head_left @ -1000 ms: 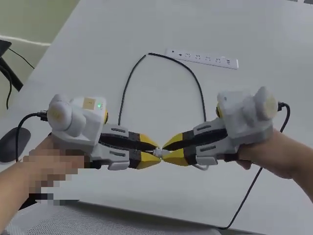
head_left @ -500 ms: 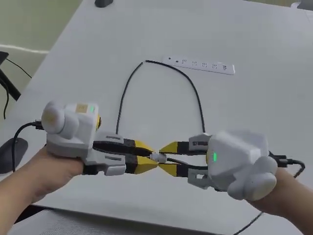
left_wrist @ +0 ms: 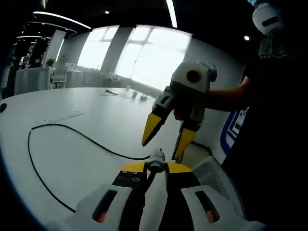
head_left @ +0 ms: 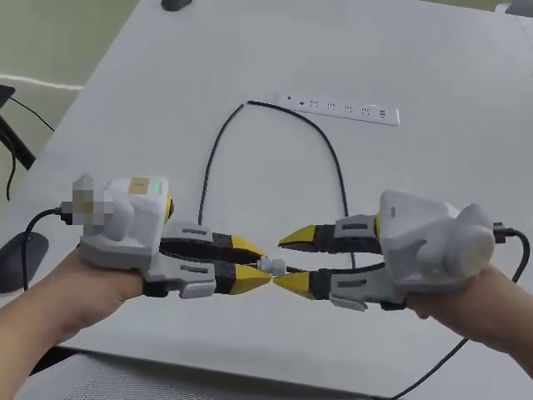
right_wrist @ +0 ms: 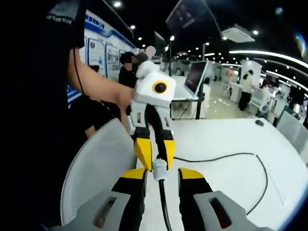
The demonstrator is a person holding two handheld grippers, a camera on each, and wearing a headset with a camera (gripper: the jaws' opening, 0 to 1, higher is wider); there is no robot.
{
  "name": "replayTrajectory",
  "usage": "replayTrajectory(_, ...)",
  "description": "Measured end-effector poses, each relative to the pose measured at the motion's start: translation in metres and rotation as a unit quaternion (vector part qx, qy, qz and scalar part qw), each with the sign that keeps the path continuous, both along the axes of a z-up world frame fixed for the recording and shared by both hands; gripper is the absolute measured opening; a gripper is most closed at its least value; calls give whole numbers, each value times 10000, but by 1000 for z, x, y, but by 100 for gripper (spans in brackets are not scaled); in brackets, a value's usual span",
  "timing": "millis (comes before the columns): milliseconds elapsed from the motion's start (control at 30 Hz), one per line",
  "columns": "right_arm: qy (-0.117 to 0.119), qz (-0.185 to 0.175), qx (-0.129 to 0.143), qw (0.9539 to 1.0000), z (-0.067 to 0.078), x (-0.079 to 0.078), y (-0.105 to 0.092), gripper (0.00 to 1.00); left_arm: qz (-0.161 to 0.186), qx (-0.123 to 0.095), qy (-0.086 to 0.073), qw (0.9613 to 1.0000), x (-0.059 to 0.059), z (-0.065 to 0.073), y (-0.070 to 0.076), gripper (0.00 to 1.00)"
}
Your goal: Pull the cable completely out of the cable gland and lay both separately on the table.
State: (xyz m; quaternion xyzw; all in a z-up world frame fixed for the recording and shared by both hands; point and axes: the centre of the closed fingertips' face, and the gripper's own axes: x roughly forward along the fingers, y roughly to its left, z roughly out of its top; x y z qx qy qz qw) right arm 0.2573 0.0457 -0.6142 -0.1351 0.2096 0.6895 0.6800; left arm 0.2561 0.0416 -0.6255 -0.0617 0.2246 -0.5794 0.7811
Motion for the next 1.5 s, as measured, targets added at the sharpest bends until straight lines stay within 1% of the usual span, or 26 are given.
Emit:
replayTrajectory(67,750,-101,134,9970,1,-1,-2,24,-12,15,-74,10000,0,0,0,15)
replayTrajectory(100,987,-163,133,9949,0,1,-4,24,-16,25,-86,10000,1,0,0,15)
replayTrajectory(133,1206,-288,186,9921,-2,7,-5,23,-50,47,-161,9998,1,0,0,15)
replayTrajectory(167,1587,-250,221,9868,-3,4,-7,23,-66,54,-187,9998,0,0,0,15)
replayTrajectory(233,1917,-345,246,9805,-5,7,-8,18,-82,52,-203,9997,0,1,0,15)
replayTrajectory(300,2417,-270,378,9692,-2,3,-7,20,-90,69,-234,9997,0,2,0,15)
replayTrajectory(333,2481,-248,380,9677,-2,2,-7,21,-95,73,-239,9996,0,2,0,15)
replayTrajectory(400,2715,-261,479,9609,-4,2,-6,21,-113,82,-291,9995,-1,3,0,15)
replayTrajectory(433,2941,-242,515,9541,-3,-1,-5,21,-121,75,-290,9995,-1,4,-1,15)
replayTrajectory(500,3182,-320,540,9459,-6,-1,-4,17,-137,71,-307,9994,-2,5,-1,15)
replayTrajectory(533,3364,-271,521,9399,-7,-4,-5,17,-138,73,-309,9994,-2,5,-1,15)
replayTrajectory(633,3391,-226,461,9393,-12,-7,-3,15,-155,97,-318,9993,-2,4,-1,15)
replayTrajectory(667,3462,-199,474,9367,-12,-10,-3,15,-166,104,-320,9993,-3,4,-2,15)
replayTrajectory(733,3516,-189,471,9348,-12,-11,-2,14,-191,120,-338,9992,-4,3,-3,15)
replayTrajectory(800,3476,-138,475,9363,-11,-13,-1,13,-200,144,-349,9991,-4,2,-3,15)
replayTrajectory(967,3640,-131,559,9296,-8,-13,0,9,-203,158,-333,9991,-4,1,-3,15)
replayTrajectory(1000,3713,-146,543,9268,-8,-14,0,9,-207,163,-327,9991,-4,1,-3,15)
replayTrajectory(1100,3622,-109,554,9304,-7,-15,0,9,-206,158,-309,9992,-4,1,-3,15)
replayTrajectory(1133,3494,-55,521,9355,-7,-16,-1,9,-210,161,-296,9992,-4,1,-4,15)
replayTrajectory(1167,3219,38,518,9453,-9,-15,-1,8,-206,166,-304,9992,-4,1,-4,15)
replayTrajectory(1233,2855,176,523,9568,-8,-16,-1,8,-209,153,-263,9993,-4,1,-4,15)
replayTrajectory(1300,2159,292,529,9745,-6,-16,0,8,-176,133,-224,9995,-3,1,-2,15)
replayTrajectory(1333,1932,330,496,9794,-6,-16,1,8,-170,122,-202,9996,-3,1,-2,15)
replayTrajectory(1367,1585,384,478,9855,-6,-16,1,7,-167,102,-174,9997,-2,1,-1,15)
replayTrajectory(1467,963,447,396,9936,-7,-17,0,7,-181,75,-117,9997,-3,2,-1,15)
replayTrajectory(1500,561,492,343,9966,-7,-17,0,7,-187,68,-103,9998,-3,1,-1,15)
